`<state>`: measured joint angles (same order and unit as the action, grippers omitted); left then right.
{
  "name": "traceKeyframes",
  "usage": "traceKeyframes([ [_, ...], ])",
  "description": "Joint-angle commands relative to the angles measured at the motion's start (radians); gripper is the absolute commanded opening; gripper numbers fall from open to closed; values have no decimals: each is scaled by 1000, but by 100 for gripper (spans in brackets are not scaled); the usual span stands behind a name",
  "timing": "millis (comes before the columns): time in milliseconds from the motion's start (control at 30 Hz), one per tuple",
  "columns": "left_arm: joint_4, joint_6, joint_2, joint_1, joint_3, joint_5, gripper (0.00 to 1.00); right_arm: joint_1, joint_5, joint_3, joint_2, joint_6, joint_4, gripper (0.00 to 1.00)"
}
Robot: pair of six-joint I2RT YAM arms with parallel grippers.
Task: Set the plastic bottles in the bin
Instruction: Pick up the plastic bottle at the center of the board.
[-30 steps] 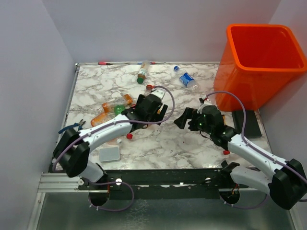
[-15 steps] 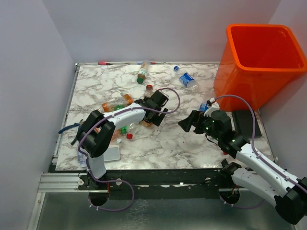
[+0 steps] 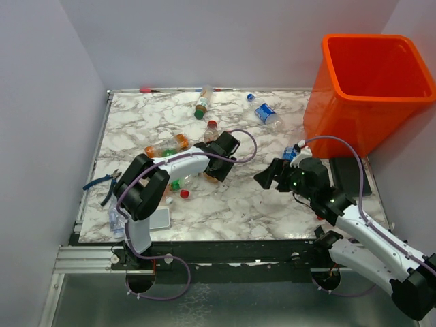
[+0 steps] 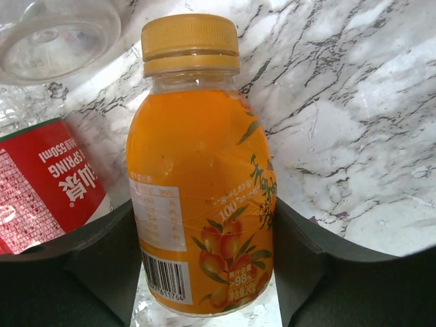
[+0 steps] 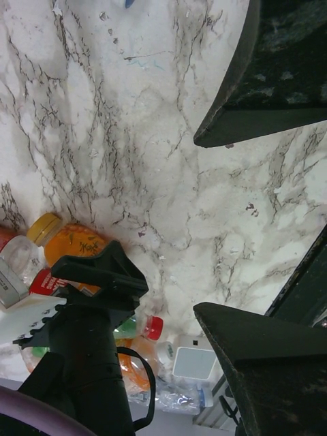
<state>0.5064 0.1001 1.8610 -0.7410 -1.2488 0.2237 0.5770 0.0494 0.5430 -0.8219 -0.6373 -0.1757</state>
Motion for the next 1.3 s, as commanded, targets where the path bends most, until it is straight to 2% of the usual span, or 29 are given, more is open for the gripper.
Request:
traceKeyframes([
  [0, -24, 10, -28, -3, 20, -64, 56, 1, -17, 19, 32, 9, -41, 99],
  [133, -80, 43, -138, -3, 55, -101, 45, 1, -8, 48, 64, 16, -67, 99],
  [267, -233, 90, -333, -3, 169, -190, 41, 1, 45, 103, 101, 19, -61, 100],
  [333, -371, 133, -457, -3, 289, -280, 41, 1, 94, 114, 115, -4, -13, 100],
  [467, -754, 310, -703, -2, 540, -409, 41, 1, 199, 92, 122, -101, 230, 99],
  [567, -1011, 465, -817, -1, 686, -446, 39, 1, 249, 78, 89, -177, 416, 99],
  [633, -1111, 526, -853, -2, 736, -471, 38, 3, 270, 91, 46, -203, 499, 99],
  [767, -1195, 571, -887, -2, 768, -536, 35, 8, 303, 149, -71, -220, 561, 97],
  [933, -1204, 564, -934, -3, 783, -546, 34, 84, 278, 216, -176, -182, 564, 94],
  [1267, -1205, 542, -947, -3, 792, -607, 32, 138, 231, 284, -253, -153, 581, 91],
])
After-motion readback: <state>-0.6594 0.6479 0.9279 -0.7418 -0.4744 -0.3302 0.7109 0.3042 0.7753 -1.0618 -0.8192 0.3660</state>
